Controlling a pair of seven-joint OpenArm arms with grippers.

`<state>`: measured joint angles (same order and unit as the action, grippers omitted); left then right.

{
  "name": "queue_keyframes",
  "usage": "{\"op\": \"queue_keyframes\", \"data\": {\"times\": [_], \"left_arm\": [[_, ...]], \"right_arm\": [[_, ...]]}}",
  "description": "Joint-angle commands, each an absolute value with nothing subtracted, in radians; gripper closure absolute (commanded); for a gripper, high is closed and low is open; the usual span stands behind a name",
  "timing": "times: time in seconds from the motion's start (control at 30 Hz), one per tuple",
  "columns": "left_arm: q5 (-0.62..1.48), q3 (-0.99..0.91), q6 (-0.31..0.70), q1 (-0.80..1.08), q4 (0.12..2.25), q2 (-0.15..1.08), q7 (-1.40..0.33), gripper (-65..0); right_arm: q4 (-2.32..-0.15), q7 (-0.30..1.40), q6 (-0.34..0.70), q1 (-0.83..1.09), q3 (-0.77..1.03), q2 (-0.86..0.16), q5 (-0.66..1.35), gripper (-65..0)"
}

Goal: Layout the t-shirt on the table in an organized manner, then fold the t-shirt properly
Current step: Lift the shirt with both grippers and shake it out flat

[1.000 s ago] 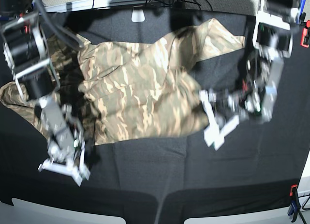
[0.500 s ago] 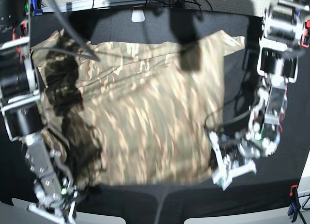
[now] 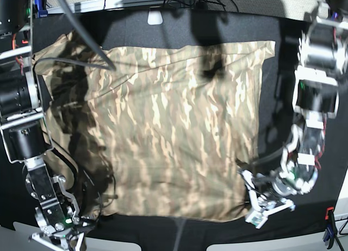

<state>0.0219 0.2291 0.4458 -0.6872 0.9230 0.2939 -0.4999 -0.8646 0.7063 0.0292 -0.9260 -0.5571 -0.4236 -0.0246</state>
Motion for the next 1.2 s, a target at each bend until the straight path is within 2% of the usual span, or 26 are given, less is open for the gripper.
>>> {"op": "queue_keyframes", "data": {"times": [0.0, 0.17, 0.43, 0.77, 1.17], "left_arm": [[0.027, 0.224, 0.433, -0.736, 0.907, 0.299, -0.457, 0.0], [0.027, 0.224, 0.433, -0.788, 0.767, 0.286, -0.363, 0.0], [0.026, 0.224, 0.434, -0.884, 0.625, 0.249, -0.336, 0.0], [0.025, 0.224, 0.434, -0.934, 0.614, 0.253, -0.344, 0.0], [0.027, 0.224, 0.434, -0.933, 0.614, 0.252, -0.442, 0.0]], "right_arm": [[-0.853, 0.678, 0.015, -0.981, -0.547, -0.425, -0.041, 0.0], [-0.729, 0.634, 0.016, -1.023, -0.546, -0.398, -0.036, 0.0], [-0.648, 0.603, 0.019, -1.122, -0.543, -0.353, 0.008, 0.0], [-0.648, 0.599, 0.02, -1.166, -0.543, -0.346, 0.007, 0.0], [-0.62, 0.56, 0.018, -1.155, -0.543, -0.347, -0.047, 0.0]]}}
